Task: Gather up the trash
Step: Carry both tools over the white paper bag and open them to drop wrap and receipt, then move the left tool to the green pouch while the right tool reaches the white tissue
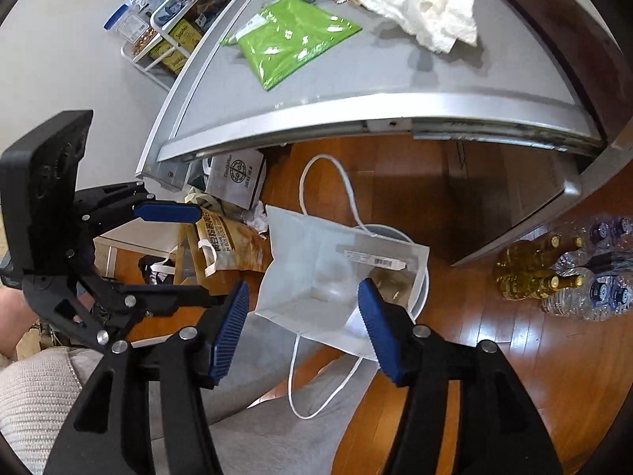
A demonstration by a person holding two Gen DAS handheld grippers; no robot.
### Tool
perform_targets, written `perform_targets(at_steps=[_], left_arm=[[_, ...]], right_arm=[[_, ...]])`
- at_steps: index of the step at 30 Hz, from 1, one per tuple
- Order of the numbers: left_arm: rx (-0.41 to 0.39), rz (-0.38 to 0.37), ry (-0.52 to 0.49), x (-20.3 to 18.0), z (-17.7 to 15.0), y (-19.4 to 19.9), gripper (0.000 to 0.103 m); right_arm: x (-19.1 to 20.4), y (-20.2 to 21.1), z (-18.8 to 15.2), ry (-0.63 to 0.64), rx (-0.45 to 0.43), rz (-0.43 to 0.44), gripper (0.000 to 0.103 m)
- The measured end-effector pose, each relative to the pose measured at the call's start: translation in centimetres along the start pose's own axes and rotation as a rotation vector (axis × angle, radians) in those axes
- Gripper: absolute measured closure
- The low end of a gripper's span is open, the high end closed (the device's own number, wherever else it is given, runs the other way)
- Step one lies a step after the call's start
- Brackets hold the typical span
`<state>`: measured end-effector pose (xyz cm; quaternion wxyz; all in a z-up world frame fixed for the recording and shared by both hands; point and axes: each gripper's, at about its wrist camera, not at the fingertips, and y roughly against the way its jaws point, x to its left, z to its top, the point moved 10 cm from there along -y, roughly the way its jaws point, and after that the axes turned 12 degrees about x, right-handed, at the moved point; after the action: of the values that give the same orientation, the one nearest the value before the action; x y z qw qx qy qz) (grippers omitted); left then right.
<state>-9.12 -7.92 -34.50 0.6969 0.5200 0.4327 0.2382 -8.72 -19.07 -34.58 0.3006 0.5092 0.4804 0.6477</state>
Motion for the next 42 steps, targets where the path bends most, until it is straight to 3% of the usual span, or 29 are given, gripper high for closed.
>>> perform_targets(at_steps=[6, 9, 12, 15, 19, 24, 26, 28, 31, 32, 35, 37, 42], left_arm=[[-0.042, 0.026, 0.011, 0.9, -0.1, 3.0, 0.02], [-0.111, 0.043, 0.006, 0.7, 0.6, 5.9, 0.02], [-0.188, 0.119, 0.012, 1.4, 2.0, 8.6, 0.02], [-0.222, 0.182, 0.031, 3.2, 4.4, 9.9, 0.02], [-0.242, 0.234, 0.058, 6.0, 7.8, 10.5, 0.02], [-0.207, 0.184, 0.053, 8.4, 11.1, 9.9, 0.02], [-0.195, 0.18, 0.005, 8.6, 11.4, 9.9, 0.02], [-0.184, 0.283, -0.13, 8.4, 11.6, 10.2, 0.02], [-0.093, 0.342, -0.418, 6.9, 11.7, 10.0, 0.02], [-0.05, 0.387, -0.551, 6.4, 11.8, 9.8, 0.02], [0.01, 0.495, -0.814, 5.8, 12.3, 9.3, 0.02], [0.097, 0.513, -0.968, 5.6, 12.6, 8.3, 0.02], [0.307, 0.463, -1.134, 6.0, 14.2, 5.3, 0.02]], right_arm=[[0.2, 4.2, 1.6, -0.006, -0.103, -0.1, 0.036], [0.8, 7.5, 3.4, 0.028, -0.198, -0.219, 0.025], [1.6, 10.6, 6.7, 0.1, -0.297, -0.396, 0.013], [1.4, 10.8, 10.0, 0.14, -0.301, -0.534, 0.011], [-0.1, 9.5, 14.5, 0.104, -0.27, -0.562, 0.011], [-1.5, 8.0, 17.8, 0.06, -0.226, -0.554, 0.011], [-1.9, 7.3, 18.5, 0.052, -0.197, -0.536, 0.011], [-2.3, 6.5, 18.8, 0.052, -0.158, -0.526, 0.011], [-2.4, 5.9, 18.9, 0.064, -0.133, -0.494, 0.011], [-2.4, 5.7, 19.0, 0.065, -0.126, -0.482, 0.011], [-2.2, 5.1, 19.3, 0.055, -0.11, -0.446, 0.011], [-2.2, 4.6, 19.5, 0.047, -0.102, -0.424, 0.011], [-2.5, 3.8, 19.7, 0.031, -0.069, -0.394, 0.011]])
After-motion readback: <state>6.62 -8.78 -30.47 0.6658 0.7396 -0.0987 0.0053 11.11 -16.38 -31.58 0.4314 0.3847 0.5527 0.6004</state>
